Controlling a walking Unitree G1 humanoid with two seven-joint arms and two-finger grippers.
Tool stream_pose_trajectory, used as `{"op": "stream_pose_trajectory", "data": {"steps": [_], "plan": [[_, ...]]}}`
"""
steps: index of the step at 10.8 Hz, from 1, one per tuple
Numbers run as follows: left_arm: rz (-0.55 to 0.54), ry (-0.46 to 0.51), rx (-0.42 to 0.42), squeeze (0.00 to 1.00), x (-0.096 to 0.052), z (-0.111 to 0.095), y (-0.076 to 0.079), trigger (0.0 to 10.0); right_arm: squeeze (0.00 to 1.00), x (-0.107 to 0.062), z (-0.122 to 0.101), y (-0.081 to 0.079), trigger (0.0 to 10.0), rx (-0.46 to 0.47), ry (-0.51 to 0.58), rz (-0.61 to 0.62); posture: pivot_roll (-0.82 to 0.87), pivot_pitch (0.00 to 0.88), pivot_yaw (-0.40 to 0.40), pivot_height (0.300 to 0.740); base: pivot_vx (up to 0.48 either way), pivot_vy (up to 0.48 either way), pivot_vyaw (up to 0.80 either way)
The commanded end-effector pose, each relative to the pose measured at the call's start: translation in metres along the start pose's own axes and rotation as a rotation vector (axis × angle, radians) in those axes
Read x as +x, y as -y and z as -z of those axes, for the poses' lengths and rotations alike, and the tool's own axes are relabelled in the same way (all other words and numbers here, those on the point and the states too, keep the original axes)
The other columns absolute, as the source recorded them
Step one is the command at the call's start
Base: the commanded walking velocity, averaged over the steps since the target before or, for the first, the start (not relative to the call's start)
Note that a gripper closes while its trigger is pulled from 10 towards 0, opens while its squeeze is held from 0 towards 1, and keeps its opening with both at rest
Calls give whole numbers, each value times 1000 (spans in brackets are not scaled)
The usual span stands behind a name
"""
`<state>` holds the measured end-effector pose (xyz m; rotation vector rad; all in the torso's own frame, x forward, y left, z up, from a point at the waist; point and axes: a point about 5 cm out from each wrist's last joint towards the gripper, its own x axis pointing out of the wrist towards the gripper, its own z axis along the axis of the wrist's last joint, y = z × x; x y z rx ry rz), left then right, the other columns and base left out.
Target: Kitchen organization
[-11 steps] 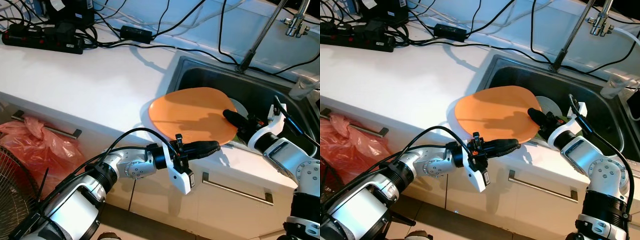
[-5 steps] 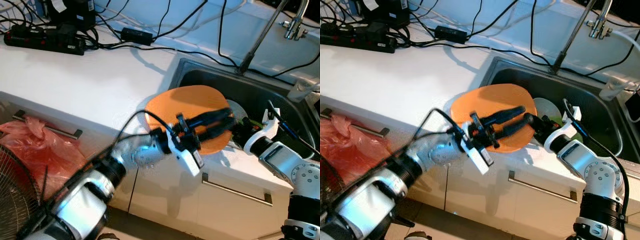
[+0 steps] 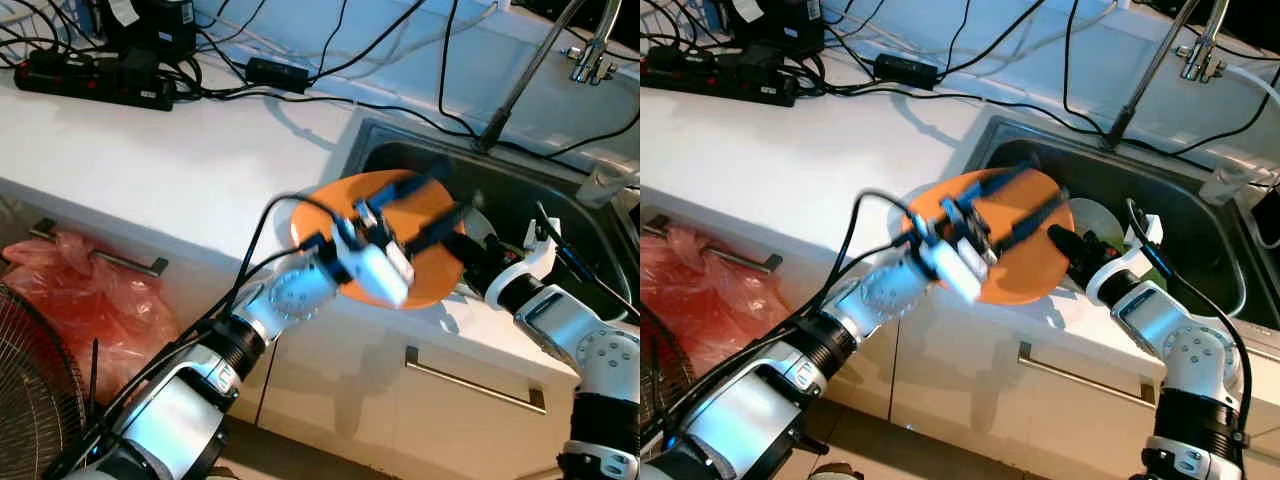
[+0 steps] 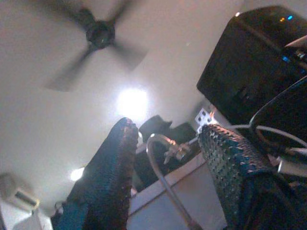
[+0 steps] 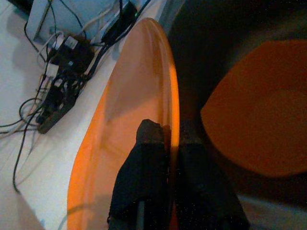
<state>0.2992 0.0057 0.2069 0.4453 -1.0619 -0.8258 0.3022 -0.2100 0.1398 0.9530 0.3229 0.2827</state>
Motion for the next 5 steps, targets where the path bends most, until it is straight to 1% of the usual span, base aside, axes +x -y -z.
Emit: {"op": "stream_pose_trajectory", "data": {"steps": [1, 2, 4, 5], "plan": [[-9, -13, -25, 1000, 4, 0, 1, 10000, 0, -9, -13, 9, 0, -39, 82, 83, 131, 3, -197, 740, 0, 0, 0], [-37, -76, -64, 1000, 2, 6, -2, 10000, 0, -11, -20, 6, 0, -79, 151, 100, 128, 0, -192, 740, 0, 0, 0], [-89, -155, -131, 1000, 0, 12, -4, 10000, 0, -18, -31, 4, 0, -137, 254, 133, 127, 0, -190, 740, 0, 0, 0], [-141, -242, -179, 1000, -3, 22, -7, 10000, 0, -23, -38, 4, 0, -155, 328, 162, 127, 0, -187, 740, 0, 0, 0]]}}
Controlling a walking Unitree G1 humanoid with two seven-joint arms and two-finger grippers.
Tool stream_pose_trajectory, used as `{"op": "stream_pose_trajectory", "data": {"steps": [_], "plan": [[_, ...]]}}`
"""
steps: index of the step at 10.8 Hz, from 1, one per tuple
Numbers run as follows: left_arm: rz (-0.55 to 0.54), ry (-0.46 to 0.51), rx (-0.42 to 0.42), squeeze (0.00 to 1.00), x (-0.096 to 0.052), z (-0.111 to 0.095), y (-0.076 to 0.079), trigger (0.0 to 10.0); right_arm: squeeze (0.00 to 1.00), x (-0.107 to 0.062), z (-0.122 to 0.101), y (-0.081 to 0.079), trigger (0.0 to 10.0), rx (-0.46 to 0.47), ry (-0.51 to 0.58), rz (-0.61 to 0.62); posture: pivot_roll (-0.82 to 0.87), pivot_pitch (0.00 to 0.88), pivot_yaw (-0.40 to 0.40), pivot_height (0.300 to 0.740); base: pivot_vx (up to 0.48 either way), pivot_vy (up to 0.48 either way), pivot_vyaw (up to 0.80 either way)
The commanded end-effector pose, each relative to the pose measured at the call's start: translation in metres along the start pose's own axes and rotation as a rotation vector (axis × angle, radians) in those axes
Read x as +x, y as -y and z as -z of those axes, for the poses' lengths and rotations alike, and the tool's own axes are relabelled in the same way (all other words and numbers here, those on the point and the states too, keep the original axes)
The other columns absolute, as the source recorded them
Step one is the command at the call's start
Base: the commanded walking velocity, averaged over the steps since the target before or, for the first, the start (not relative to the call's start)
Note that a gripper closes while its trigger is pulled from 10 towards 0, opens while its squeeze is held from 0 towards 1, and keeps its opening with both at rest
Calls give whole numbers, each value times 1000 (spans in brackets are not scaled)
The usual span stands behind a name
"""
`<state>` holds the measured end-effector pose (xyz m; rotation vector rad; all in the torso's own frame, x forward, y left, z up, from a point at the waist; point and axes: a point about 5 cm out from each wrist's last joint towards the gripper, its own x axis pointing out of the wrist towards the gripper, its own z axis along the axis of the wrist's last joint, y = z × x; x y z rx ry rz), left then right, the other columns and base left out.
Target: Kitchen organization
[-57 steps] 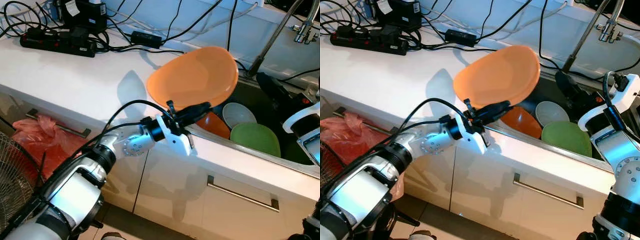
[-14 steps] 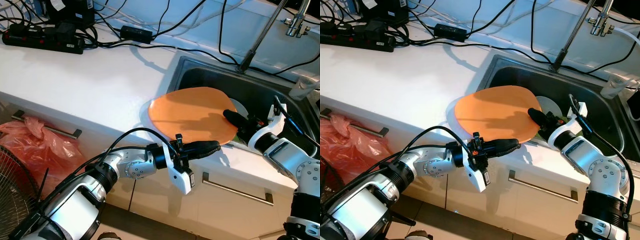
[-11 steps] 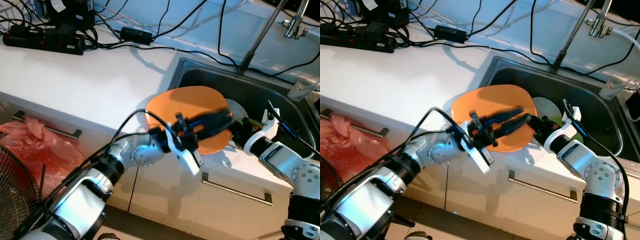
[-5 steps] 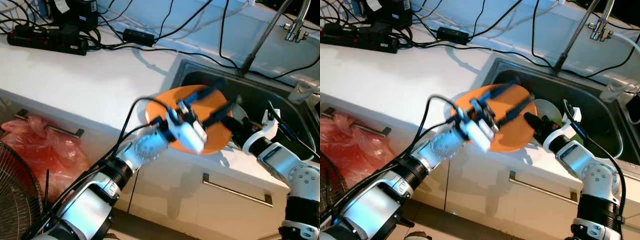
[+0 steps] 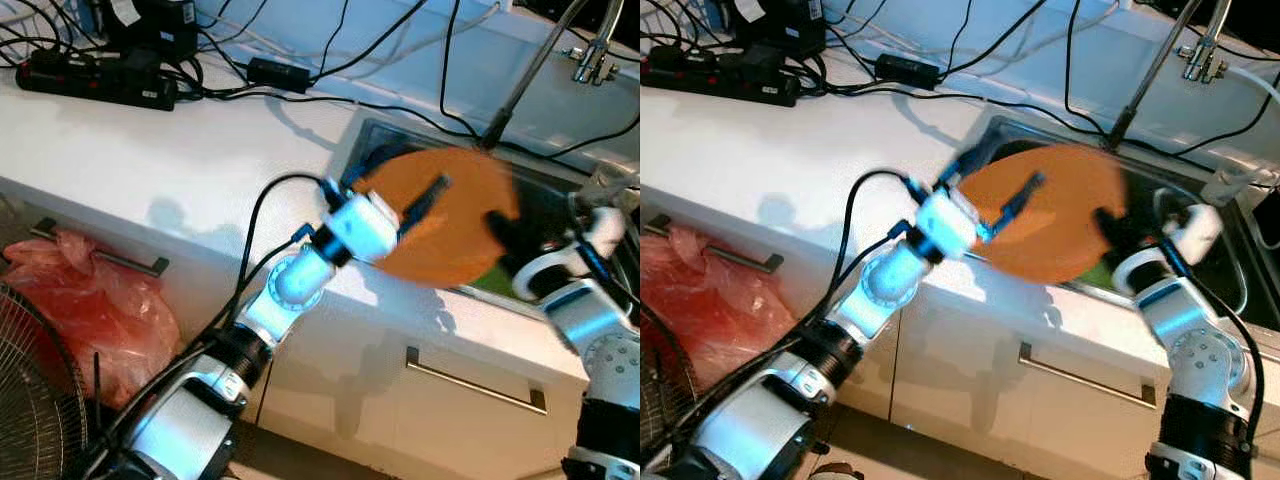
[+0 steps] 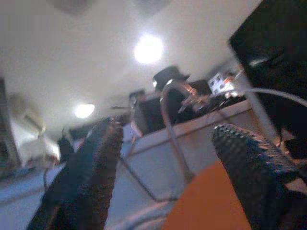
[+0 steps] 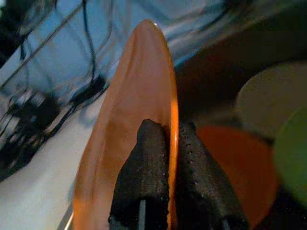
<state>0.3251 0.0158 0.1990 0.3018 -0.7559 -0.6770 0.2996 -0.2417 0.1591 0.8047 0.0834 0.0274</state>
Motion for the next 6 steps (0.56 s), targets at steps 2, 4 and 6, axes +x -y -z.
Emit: {"op": "stream_pose_trajectory", "data": {"steps": [2, 4, 6], "plan": [[-44, -76, -24, 1000, 1, 9, -4, 10000, 0, -10, -17, 11, 0, -68, 109, 87, 124, 0, -178, 740, 0, 0, 0], [-87, -165, -69, 1000, -1, 20, -7, 10000, 0, -19, -28, 21, 0, -137, 197, 165, 122, 0, -171, 740, 0, 0, 0], [-89, -275, -123, 1000, -7, 33, -1, 10000, 0, -34, -32, 39, 0, -257, 267, 309, 116, 0, -156, 740, 0, 0, 0]]}}
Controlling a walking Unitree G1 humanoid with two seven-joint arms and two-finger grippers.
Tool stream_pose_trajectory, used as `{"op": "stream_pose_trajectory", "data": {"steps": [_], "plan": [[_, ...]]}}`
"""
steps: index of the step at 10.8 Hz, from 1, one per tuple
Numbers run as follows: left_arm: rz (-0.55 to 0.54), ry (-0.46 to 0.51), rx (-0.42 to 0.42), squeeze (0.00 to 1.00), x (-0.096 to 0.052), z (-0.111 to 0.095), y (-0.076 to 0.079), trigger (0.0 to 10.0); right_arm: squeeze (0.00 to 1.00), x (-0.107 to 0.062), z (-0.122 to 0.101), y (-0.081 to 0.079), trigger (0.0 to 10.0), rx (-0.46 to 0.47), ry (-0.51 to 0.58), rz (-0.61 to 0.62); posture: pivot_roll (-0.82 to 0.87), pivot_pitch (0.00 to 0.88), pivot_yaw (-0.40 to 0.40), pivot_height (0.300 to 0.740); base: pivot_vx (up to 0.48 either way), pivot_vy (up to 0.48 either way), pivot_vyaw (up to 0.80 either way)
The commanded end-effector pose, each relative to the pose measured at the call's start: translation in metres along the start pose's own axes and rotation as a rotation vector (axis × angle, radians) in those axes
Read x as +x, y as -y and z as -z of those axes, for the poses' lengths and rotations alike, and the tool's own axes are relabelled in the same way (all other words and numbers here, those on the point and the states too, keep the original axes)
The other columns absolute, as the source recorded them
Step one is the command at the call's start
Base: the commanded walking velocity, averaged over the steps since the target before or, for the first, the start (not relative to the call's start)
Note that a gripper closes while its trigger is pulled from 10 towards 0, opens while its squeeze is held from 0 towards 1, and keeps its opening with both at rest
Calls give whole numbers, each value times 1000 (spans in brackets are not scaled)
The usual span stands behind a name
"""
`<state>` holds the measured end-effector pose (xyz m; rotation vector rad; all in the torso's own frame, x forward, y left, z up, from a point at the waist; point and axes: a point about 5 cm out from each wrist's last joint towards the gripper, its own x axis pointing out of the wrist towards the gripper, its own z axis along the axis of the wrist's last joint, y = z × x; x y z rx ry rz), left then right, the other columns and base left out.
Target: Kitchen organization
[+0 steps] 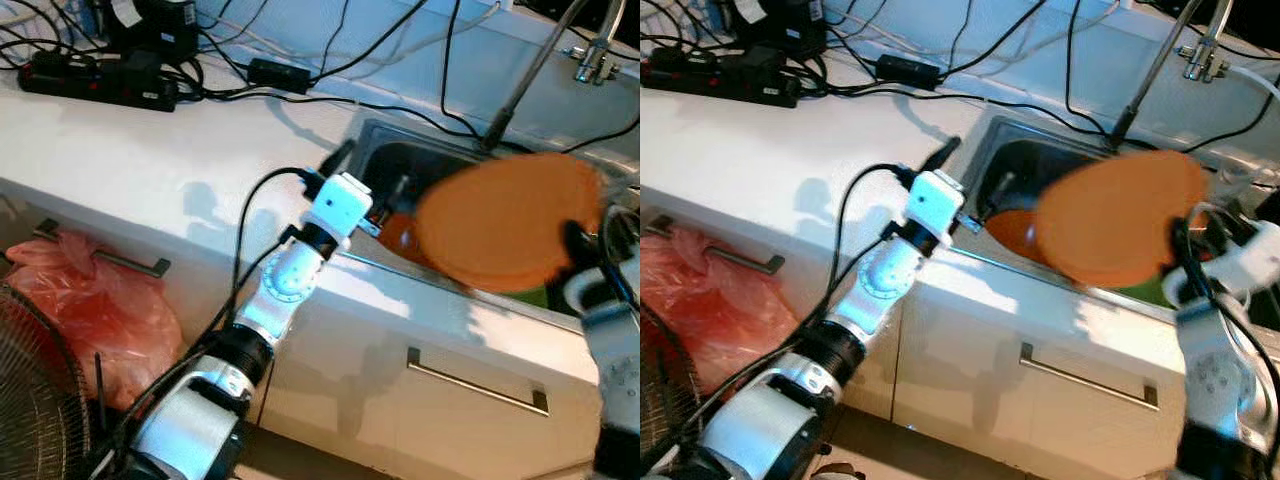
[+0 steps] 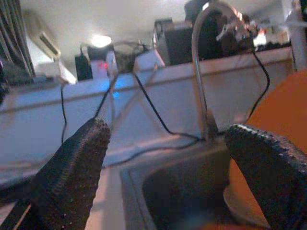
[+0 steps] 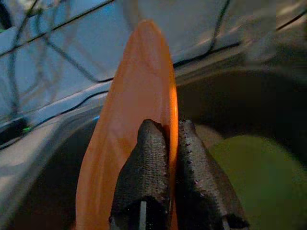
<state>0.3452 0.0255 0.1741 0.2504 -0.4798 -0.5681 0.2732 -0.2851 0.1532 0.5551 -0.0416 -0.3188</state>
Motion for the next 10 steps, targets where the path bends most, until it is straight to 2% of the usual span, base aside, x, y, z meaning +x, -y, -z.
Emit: {"op": "stream_pose_trajectory", "data": {"steps": [1, 3, 5, 7, 10], "plan": [[15, -23, -24, 1000, 2, 2, 5, 10000, 0, -4, -7, 13, 0, -61, 37, 68, 116, 0, -153, 740, 0, 0, 0], [40, -96, -60, 1000, 3, 9, 11, 10000, 0, -7, -8, 21, 0, -109, 67, 111, 111, 0, -142, 740, 0, 0, 0], [61, -118, -71, 1000, 3, 12, 14, 10000, 0, -10, -8, 25, 0, -141, 78, 139, 110, 0, -139, 740, 0, 0, 0], [63, -141, -82, 1000, 4, 14, 15, 10000, 0, -10, -5, 27, 0, -146, 76, 148, 107, 0, -136, 740, 0, 0, -775], [68, -315, -132, 1000, -6, 38, 17, 10000, 0, -11, -2, 26, 0, -183, 74, 142, 99, 0, -128, 740, 0, 0, 0]]}}
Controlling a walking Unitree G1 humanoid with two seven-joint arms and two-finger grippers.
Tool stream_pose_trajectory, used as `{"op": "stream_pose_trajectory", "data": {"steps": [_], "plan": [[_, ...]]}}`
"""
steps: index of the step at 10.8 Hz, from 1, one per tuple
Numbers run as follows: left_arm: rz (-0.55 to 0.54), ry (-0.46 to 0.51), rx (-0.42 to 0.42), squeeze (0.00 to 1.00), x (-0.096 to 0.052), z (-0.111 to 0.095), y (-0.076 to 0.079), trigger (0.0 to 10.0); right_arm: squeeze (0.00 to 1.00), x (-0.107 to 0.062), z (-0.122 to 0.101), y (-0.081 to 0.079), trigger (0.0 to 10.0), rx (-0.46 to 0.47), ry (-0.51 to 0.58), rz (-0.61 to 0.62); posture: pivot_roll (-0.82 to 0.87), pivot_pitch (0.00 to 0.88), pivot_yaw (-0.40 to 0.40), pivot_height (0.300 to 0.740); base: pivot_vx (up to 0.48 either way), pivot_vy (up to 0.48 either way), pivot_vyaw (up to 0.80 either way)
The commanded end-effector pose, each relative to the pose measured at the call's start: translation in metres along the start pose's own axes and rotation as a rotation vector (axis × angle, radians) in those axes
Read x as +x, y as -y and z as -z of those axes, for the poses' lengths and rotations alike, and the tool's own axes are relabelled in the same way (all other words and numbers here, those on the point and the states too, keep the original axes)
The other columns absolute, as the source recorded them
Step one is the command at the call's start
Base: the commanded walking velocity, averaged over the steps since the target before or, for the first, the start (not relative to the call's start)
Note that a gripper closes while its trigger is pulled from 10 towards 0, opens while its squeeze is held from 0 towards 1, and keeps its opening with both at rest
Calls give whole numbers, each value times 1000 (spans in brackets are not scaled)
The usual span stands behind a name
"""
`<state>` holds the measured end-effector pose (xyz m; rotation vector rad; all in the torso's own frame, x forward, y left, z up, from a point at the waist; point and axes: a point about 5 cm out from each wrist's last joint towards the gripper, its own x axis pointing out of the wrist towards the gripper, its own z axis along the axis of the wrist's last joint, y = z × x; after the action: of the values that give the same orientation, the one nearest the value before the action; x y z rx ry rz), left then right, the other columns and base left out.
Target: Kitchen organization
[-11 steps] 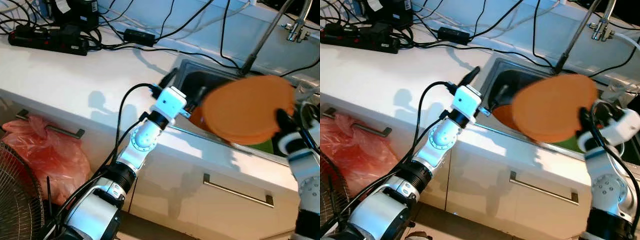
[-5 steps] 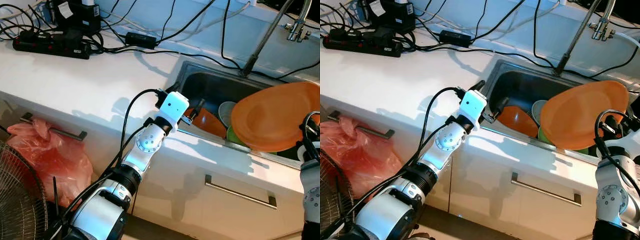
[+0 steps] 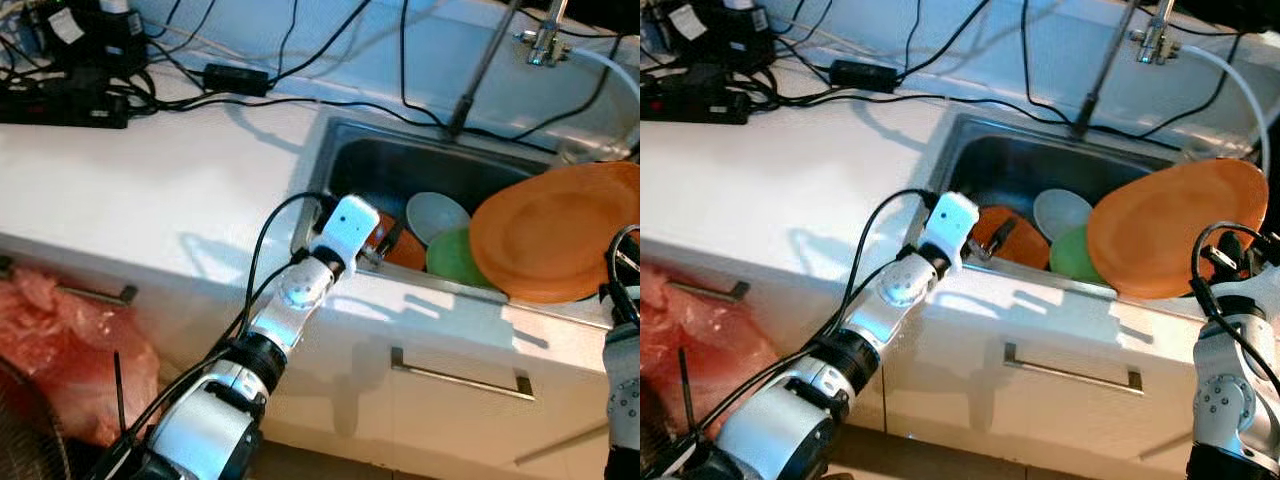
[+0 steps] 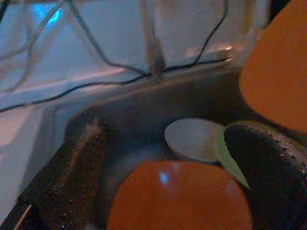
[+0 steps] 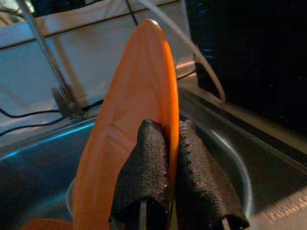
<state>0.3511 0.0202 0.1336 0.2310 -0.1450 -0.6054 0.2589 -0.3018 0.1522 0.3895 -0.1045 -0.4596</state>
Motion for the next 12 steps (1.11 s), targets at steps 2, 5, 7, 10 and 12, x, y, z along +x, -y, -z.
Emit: {"op": "stream_pose_trajectory", "data": {"steps": [2, 5, 7, 10, 12], "plan": [[-8, -69, -20, 918, 1, 7, -3, 10000, 0, 0, 13, 8, 0, -47, -77, 21, 97, 0, -118, 740, 0, 0, 0], [21, -83, -36, 0, 5, 5, -3, 10000, 0, 18, 16, 0, 0, -61, -139, -38, 102, 0, -99, 740, 0, 0, 0], [55, -82, -38, 0, 1, 6, -5, 10000, 0, 32, 16, -9, 0, -43, -131, -57, 130, 8, -84, 740, 0, 0, 0], [78, -89, -20, 0, -6, 9, -14, 10000, 0, 47, 24, -18, 0, -19, -138, -88, 171, 37, -71, 740, 0, 0, 0], [105, -96, -1, 0, -13, 12, -20, 10000, 0, 63, 24, -30, 0, -16, -131, -120, 206, 56, -64, 740, 0, 0, 0]]}}
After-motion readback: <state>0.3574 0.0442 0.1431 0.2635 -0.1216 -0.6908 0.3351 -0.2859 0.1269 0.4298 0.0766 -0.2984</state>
